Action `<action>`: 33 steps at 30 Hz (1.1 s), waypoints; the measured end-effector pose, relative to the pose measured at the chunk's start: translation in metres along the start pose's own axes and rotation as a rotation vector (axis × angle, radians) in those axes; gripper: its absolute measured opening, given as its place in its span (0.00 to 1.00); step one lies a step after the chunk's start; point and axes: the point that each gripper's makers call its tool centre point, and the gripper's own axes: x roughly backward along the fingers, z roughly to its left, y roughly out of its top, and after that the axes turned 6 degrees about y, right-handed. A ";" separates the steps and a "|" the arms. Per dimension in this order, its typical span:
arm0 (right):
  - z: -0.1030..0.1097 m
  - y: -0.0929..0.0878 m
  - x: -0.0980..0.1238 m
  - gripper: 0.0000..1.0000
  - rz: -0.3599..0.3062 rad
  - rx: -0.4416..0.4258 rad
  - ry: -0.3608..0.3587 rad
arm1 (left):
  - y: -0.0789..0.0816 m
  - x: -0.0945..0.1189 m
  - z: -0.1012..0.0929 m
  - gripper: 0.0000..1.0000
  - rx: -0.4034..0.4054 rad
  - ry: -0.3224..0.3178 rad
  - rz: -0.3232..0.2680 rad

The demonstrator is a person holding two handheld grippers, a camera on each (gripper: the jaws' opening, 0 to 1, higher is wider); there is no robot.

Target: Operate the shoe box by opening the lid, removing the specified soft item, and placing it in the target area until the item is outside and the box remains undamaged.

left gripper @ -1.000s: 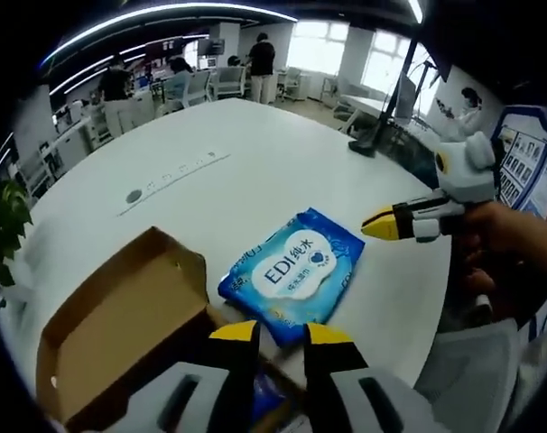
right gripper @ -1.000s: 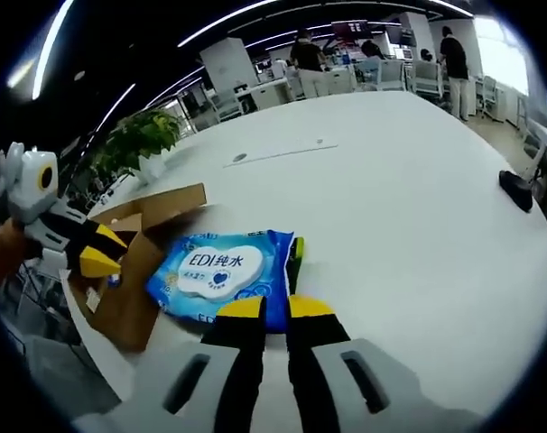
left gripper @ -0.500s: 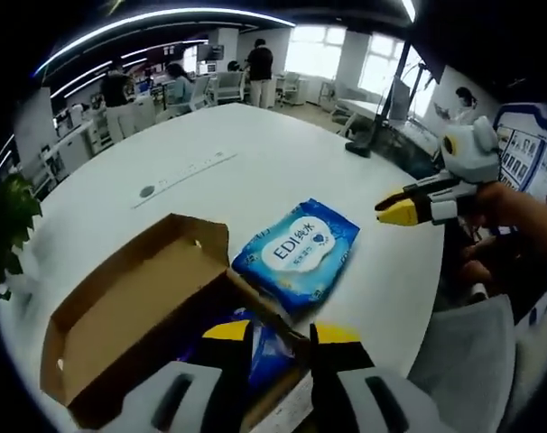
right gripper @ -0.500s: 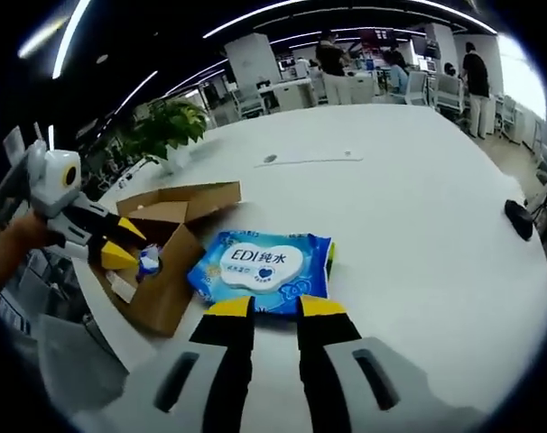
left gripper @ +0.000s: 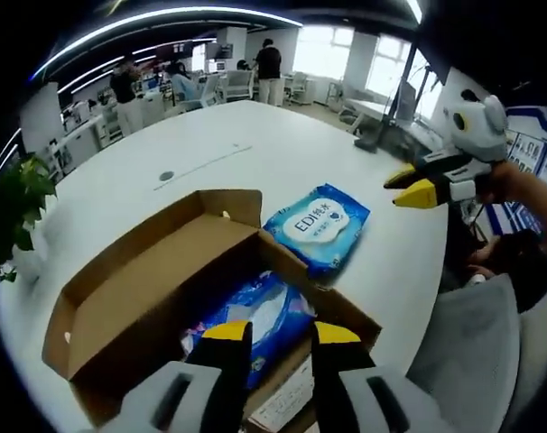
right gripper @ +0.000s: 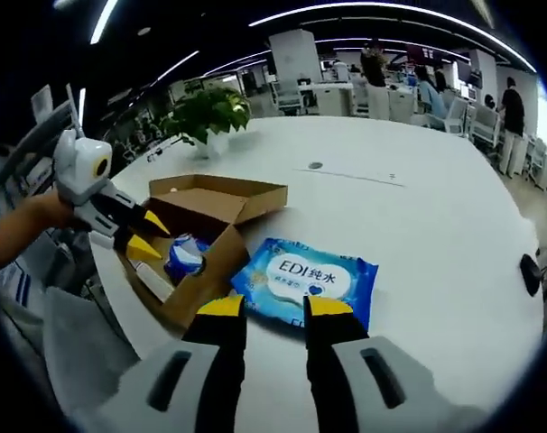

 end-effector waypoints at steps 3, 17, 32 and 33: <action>0.015 0.008 -0.008 0.24 0.007 0.036 0.042 | -0.007 0.001 0.000 0.22 -0.020 -0.022 0.015; 0.072 0.025 -0.047 0.21 0.087 0.259 0.202 | -0.017 -0.005 0.001 0.20 -0.108 -0.074 0.024; 0.081 0.012 -0.085 0.25 0.196 0.429 0.233 | -0.025 -0.033 0.004 0.19 -0.239 -0.165 0.092; 0.081 0.012 -0.087 0.25 0.199 0.432 0.234 | -0.029 -0.035 0.004 0.19 -0.252 -0.172 0.108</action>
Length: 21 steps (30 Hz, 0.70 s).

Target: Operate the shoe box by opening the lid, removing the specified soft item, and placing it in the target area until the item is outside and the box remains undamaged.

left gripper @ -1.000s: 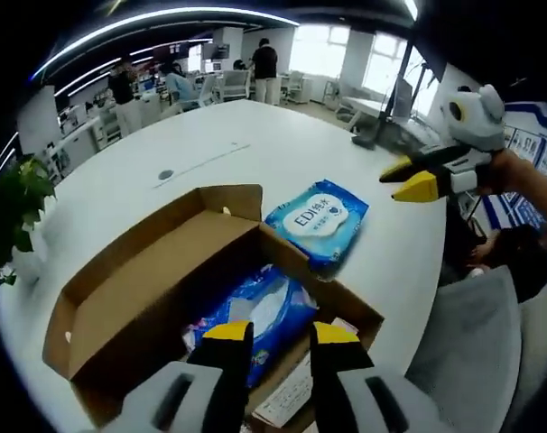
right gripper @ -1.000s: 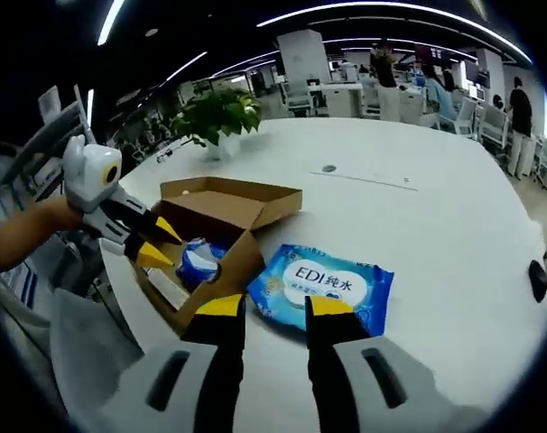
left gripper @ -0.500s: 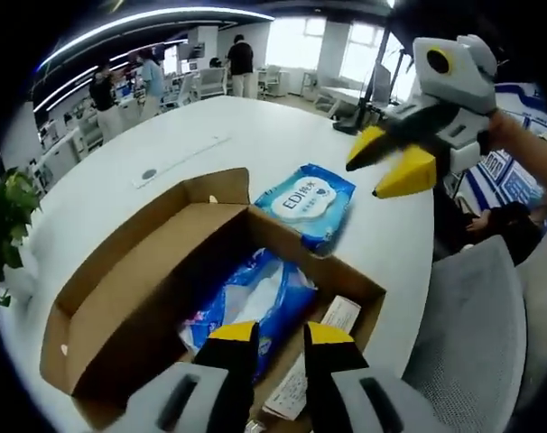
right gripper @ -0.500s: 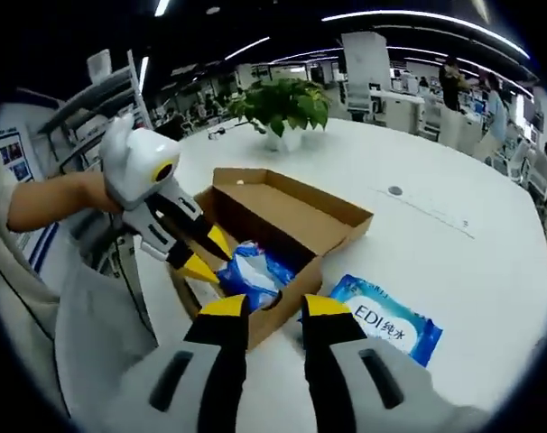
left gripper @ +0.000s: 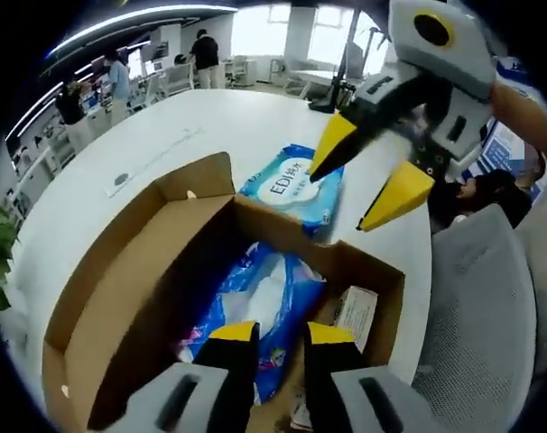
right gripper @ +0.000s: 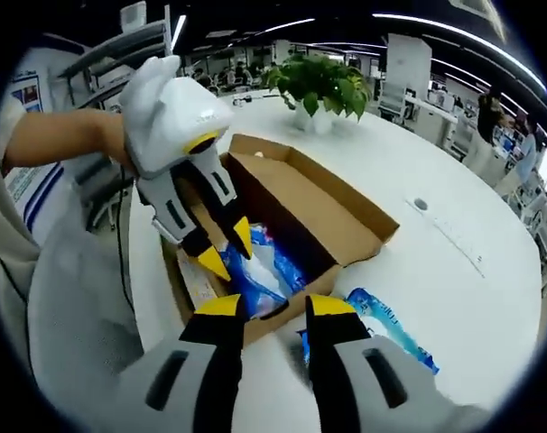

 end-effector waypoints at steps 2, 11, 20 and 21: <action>-0.002 0.002 -0.006 0.25 0.012 0.015 0.000 | -0.005 -0.002 0.002 0.14 -0.037 0.012 0.021; -0.017 0.009 -0.036 0.21 0.058 0.053 -0.019 | -0.008 -0.003 0.006 0.00 -0.045 0.009 0.011; -0.018 0.004 -0.065 0.15 0.160 0.130 -0.014 | -0.008 0.002 0.006 0.00 -0.046 -0.010 -0.024; -0.017 0.002 -0.067 0.15 0.178 0.132 -0.011 | -0.008 0.002 0.006 0.00 -0.045 -0.009 -0.025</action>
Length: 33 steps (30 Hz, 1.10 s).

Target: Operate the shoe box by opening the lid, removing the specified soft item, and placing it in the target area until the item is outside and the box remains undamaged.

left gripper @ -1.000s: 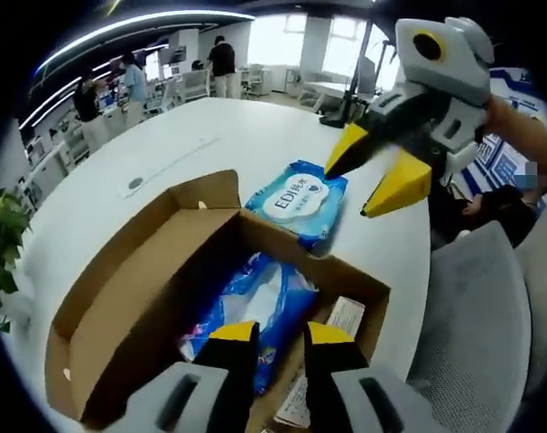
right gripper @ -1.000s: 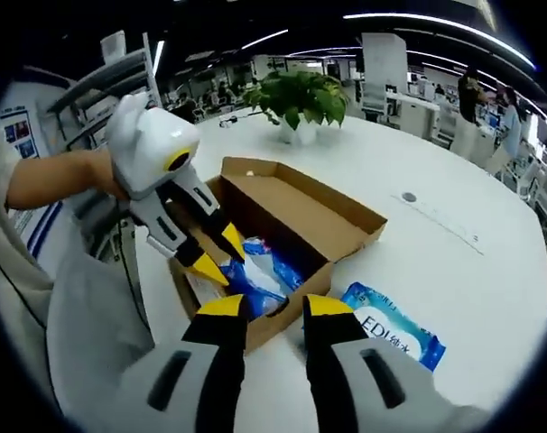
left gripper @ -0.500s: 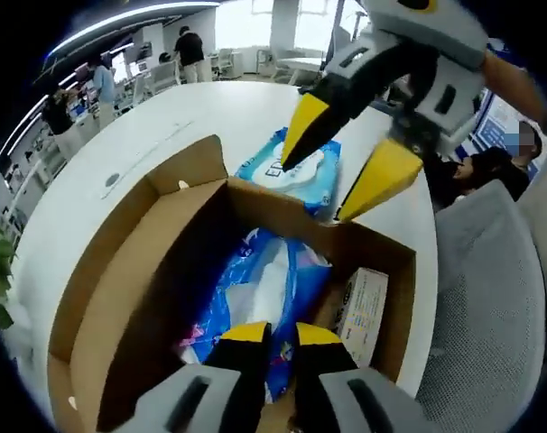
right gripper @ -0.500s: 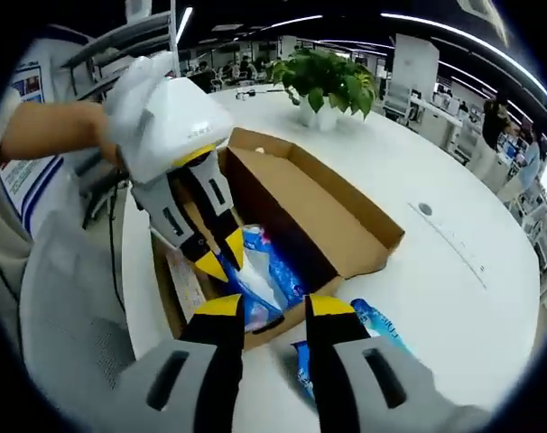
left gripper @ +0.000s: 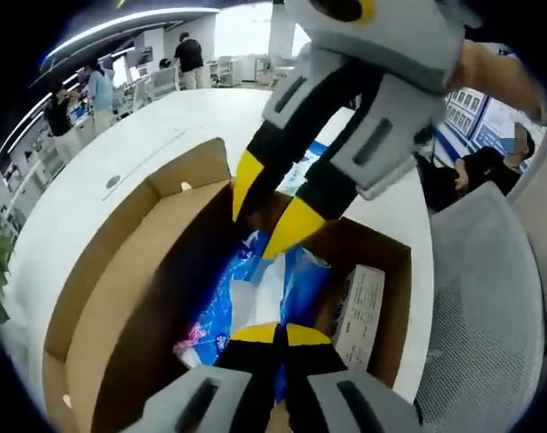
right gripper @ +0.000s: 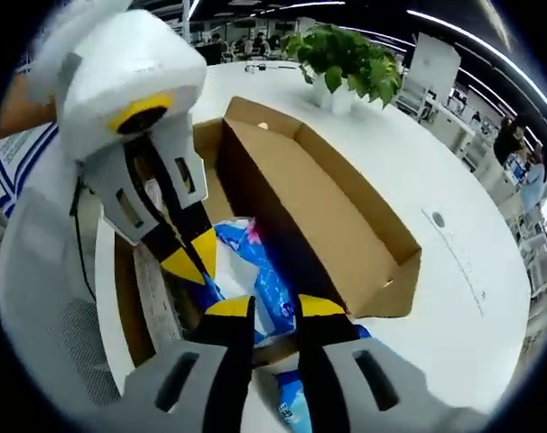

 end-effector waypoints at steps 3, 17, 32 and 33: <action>0.008 -0.009 -0.011 0.13 0.076 0.018 0.037 | -0.002 0.001 0.000 0.00 0.013 -0.002 -0.002; 0.000 -0.012 -0.026 0.00 0.125 0.003 0.001 | -0.003 0.010 0.002 0.00 0.044 0.010 -0.016; 0.002 0.015 0.003 0.00 0.015 0.053 -0.027 | 0.008 0.040 0.003 0.00 0.075 0.046 -0.052; 0.002 0.018 0.005 0.00 0.006 0.053 -0.029 | 0.010 0.043 0.003 0.00 0.076 0.048 -0.057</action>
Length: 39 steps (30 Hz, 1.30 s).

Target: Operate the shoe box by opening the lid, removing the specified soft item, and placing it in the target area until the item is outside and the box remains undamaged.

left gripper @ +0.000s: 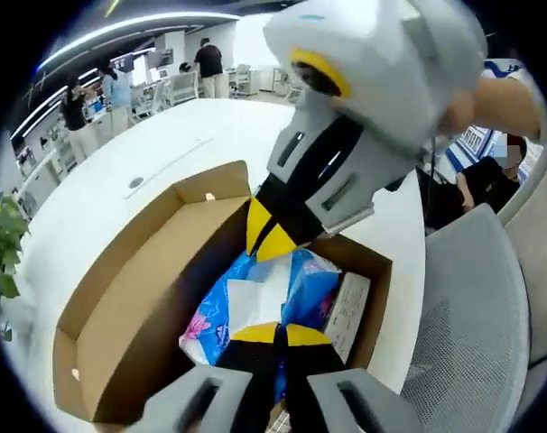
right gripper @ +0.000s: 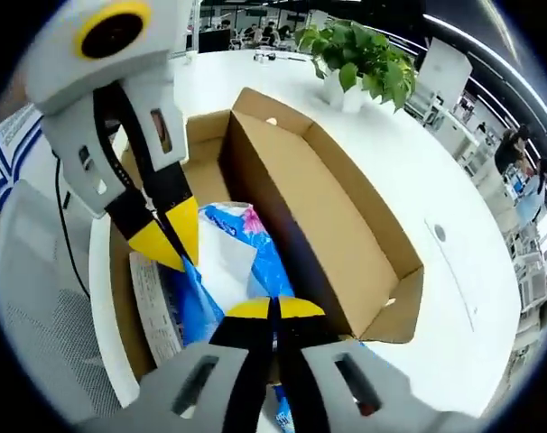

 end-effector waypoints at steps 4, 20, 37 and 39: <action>-0.001 0.009 0.012 0.00 -0.038 0.003 -0.006 | 0.007 0.009 -0.001 0.00 -0.009 0.006 -0.009; -0.009 0.033 0.064 0.00 -0.132 0.063 -0.037 | 0.050 0.043 -0.014 0.00 -0.003 0.019 -0.042; -0.031 0.010 0.118 0.00 -0.156 0.058 -0.090 | 0.103 0.035 -0.042 0.00 -0.054 -0.025 -0.073; -0.034 0.006 0.123 0.00 -0.159 0.050 -0.094 | 0.110 0.032 -0.045 0.00 -0.060 -0.033 -0.077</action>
